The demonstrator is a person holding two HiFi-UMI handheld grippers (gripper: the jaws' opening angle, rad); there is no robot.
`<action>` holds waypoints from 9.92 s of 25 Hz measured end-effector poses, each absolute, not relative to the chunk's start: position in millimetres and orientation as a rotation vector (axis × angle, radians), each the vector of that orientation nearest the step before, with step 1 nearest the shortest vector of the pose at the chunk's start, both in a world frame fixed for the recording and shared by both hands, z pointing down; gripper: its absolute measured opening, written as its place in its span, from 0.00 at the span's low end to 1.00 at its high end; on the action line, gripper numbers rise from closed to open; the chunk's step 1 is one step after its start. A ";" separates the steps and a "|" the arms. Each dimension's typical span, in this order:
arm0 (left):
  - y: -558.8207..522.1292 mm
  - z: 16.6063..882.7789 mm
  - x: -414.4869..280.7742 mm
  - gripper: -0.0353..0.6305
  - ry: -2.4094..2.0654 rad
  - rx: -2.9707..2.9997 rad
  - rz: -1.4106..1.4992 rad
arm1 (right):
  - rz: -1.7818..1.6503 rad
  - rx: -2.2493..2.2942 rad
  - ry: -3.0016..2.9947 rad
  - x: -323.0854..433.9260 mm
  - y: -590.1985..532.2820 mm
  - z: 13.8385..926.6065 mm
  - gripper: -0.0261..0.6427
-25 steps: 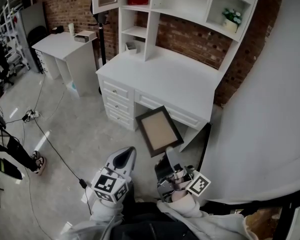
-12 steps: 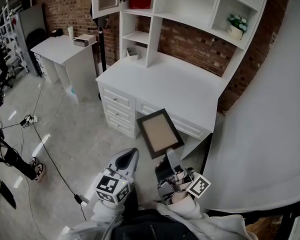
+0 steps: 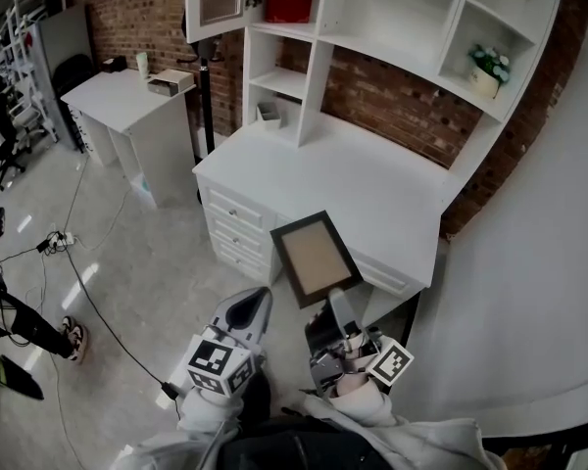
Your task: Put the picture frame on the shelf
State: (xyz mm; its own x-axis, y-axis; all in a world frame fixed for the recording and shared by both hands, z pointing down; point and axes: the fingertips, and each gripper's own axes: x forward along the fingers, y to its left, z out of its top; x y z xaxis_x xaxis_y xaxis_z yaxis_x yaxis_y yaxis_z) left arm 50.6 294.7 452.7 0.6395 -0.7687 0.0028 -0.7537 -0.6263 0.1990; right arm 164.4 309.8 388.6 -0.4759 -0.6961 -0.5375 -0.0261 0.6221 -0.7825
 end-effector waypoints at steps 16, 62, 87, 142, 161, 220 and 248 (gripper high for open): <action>167.7 431.8 14.7 0.06 -1.276 2.691 -0.136 | -0.902 -0.544 1.918 128.8 181.4 368.7 0.12; 14.7 447.4 -12.0 0.06 -1.216 2.741 -0.068 | -0.904 -0.579 1.848 101.6 25.3 381.6 0.12; -192.7 425.8 -10.5 0.06 -1.259 2.740 -0.064 | -0.859 -0.534 1.856 111.8 -187.1 348.0 0.12; -429.7 313.5 29.8 0.06 -0.676 3.065 -0.110 | -0.511 -0.692 1.739 86.7 -373.3 238.7 0.12; -482.6 270.4 38.0 0.06 -0.599 3.145 -0.066 | -0.486 -0.798 1.565 95.3 -437.5 215.3 0.12; -558.1 284.8 38.0 0.06 -0.657 3.062 -0.018 | -0.496 -1.156 1.245 136.7 -514.6 218.2 0.13; -527.6 310.4 26.7 0.06 -0.754 3.006 -0.061 | -0.626 -1.098 1.540 97.9 -491.8 244.0 0.33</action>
State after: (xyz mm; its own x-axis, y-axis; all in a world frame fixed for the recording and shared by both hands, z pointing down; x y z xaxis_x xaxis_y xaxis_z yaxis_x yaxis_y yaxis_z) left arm 26.7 -527.6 310.4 0.8809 -0.4726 -0.0281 -0.4709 -0.8808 0.0500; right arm 97.9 -491.8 244.0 0.0185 -0.8869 -0.4615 -0.3138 0.4331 -0.8450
